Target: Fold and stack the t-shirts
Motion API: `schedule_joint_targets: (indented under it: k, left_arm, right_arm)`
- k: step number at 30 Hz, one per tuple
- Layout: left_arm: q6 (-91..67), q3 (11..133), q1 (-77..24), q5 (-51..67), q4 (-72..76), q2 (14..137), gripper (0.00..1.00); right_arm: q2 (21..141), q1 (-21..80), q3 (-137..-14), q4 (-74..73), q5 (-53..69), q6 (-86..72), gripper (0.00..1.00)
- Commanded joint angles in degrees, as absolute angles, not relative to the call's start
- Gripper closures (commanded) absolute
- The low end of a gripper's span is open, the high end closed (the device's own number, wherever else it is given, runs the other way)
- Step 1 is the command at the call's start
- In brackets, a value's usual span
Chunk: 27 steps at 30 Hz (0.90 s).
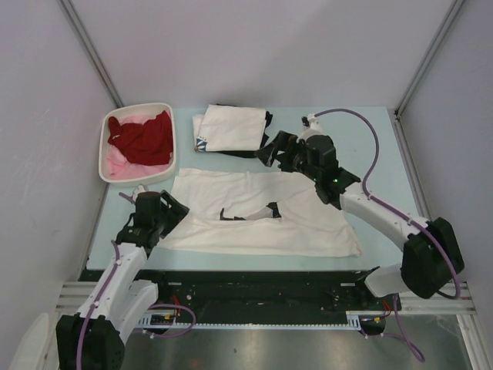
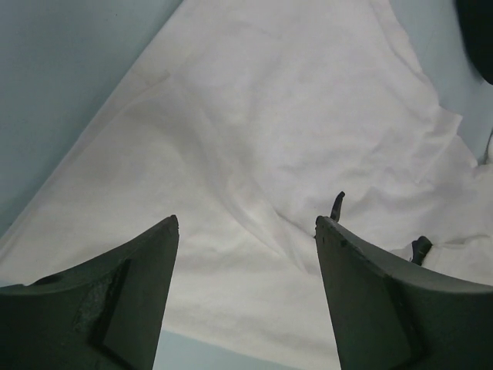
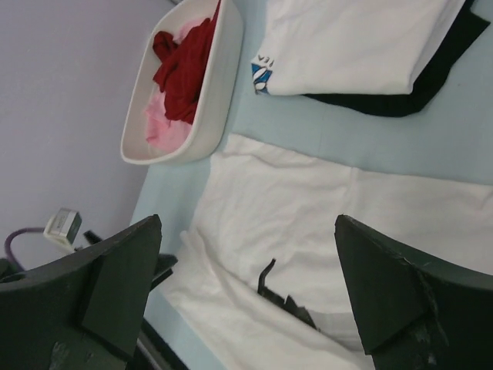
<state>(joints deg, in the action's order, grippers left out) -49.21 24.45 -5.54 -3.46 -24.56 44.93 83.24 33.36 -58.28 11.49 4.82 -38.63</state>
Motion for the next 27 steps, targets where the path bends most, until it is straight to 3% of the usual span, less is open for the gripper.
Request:
schedule_joint_targets:
  k: [1, 8, 15, 27]
  left_arm:
    - [-48.69, 26.54, -4.75, -3.78, -25.05, 44.47, 0.23]
    - [-51.06, 25.23, -4.04, -0.45, -18.29, 48.67, 0.23]
    - [-53.09, 24.17, -4.13, 6.77, -7.22, 58.44, 0.25]
    - [-52.47, 25.75, -4.04, 2.30, -5.97, 63.72, 0.25]
  right_arm:
    - [78.58, 37.60, -56.53, -4.21, 7.90, -37.52, 0.00]
    - [80.06, 50.69, -51.42, 1.49, 9.85, -43.50, 0.00]
    - [85.86, 53.87, -50.80, 7.46, 14.84, -46.05, 0.00]
    - [97.82, 57.22, -50.80, 23.89, 24.43, -54.58, 0.00]
